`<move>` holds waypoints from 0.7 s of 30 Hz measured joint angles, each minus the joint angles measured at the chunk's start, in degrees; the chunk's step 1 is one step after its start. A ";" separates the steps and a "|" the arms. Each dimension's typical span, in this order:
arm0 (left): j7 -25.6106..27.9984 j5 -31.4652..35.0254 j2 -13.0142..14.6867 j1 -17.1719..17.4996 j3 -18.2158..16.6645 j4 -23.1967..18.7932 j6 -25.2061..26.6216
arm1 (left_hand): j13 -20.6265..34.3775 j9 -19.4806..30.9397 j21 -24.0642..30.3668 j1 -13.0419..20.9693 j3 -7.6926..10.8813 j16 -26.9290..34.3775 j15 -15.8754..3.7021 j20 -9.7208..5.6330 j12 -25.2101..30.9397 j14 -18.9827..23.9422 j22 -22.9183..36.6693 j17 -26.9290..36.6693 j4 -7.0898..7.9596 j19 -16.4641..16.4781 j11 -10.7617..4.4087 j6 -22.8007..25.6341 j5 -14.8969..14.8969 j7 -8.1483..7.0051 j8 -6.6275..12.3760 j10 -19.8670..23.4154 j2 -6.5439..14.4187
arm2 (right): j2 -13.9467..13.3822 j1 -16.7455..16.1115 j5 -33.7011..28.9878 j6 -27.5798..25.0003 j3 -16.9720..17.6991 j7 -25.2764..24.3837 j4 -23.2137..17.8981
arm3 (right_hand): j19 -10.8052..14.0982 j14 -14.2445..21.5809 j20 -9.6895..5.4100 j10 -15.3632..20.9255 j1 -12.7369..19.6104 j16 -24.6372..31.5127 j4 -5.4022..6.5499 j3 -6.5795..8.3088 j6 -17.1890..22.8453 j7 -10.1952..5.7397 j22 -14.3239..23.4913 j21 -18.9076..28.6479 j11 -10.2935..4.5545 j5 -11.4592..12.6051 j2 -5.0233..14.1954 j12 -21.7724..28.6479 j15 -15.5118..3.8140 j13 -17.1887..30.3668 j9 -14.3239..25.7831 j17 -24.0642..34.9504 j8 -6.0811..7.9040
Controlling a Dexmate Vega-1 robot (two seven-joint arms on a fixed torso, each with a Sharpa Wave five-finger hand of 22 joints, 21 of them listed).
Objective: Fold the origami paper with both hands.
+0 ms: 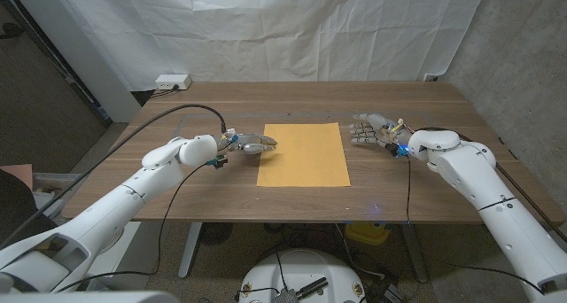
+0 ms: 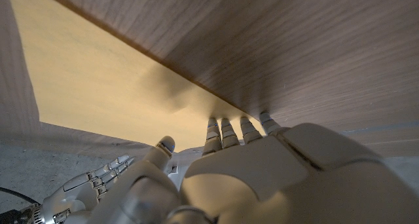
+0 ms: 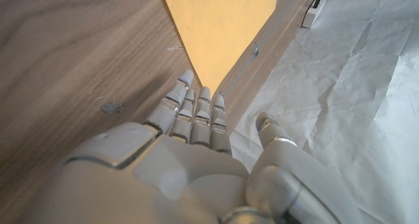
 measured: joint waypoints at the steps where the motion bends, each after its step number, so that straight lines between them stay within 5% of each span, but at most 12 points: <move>1: 0.05 0.03 0.00 0.07 0.00 -0.06 0.00 | 0.01 0.00 -0.09 0.00 0.00 0.00 0.00 0.00 0.00 0.00 0.00 0.00 0.00 0.00 0.00 0.00 0.00 0.00 0.00 0.00 0.00 | -0.35 0.49 -0.23 -1.32 -0.34 0.59 -0.35 | 0.00 -0.12 0.00 0.20 0.01 0.00 0.00 0.00 0.00 0.00 0.00 0.00 0.21 0.00 0.01 0.00 0.14 0.00 0.00 0.07 0.00; 21: 0.69 0.41 0.05 0.38 -0.15 -0.28 -0.40 | 0.02 -0.01 -0.20 0.00 -0.72 0.00 0.00 0.00 -0.39 -0.01 0.02 0.00 0.23 0.00 0.12 0.00 0.00 0.00 -0.46 0.11 0.00 | -2.13 6.09 -2.36 -12.33 -4.30 5.77 -1.09 | -0.44 -1.20 0.42 -0.24 -2.08 -0.68 1.87 -1.53 0.17 0.39 0.00 -0.88 1.89 -0.21 -0.24 -0.28 1.68 0.00 -0.01 0.60 -0.73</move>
